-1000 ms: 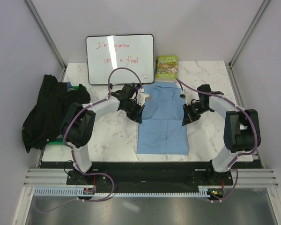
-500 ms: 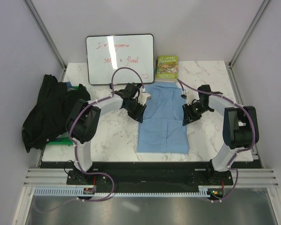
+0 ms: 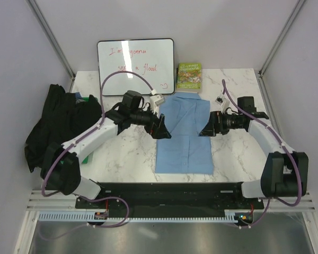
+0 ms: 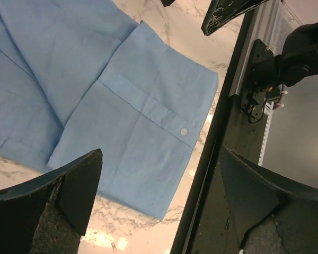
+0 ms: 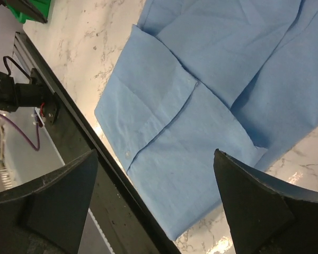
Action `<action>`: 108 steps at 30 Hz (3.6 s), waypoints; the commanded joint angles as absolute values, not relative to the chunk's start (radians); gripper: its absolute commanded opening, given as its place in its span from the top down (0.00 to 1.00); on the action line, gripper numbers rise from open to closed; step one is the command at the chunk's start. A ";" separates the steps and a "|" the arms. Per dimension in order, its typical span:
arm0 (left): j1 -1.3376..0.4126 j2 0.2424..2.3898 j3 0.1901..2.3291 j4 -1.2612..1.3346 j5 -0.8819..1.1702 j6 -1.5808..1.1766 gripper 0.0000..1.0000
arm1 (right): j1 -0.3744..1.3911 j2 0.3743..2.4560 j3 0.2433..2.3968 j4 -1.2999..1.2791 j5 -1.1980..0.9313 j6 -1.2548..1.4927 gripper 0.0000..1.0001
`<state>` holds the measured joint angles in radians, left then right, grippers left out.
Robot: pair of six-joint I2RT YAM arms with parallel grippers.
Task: Fold and stack the long sleeve shirts
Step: Fold the shirt
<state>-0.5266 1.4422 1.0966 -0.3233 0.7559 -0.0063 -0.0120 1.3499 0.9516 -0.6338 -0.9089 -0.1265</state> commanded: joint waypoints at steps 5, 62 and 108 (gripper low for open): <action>-0.564 1.573 0.879 0.121 0.963 -0.470 0.09 | 0.023 1.451 0.845 -0.472 -1.063 -0.003 0.05; -0.868 1.732 0.411 0.815 0.519 -0.880 0.01 | 0.384 1.241 0.178 0.269 -0.683 1.052 0.02; -0.465 1.686 0.689 0.514 0.887 -0.594 0.11 | 0.080 1.494 0.659 0.098 -1.143 0.491 0.02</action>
<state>-0.4641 1.7645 0.6701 0.5045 0.8429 -0.6083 0.0826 1.5688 0.5434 0.1375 -1.0760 0.5674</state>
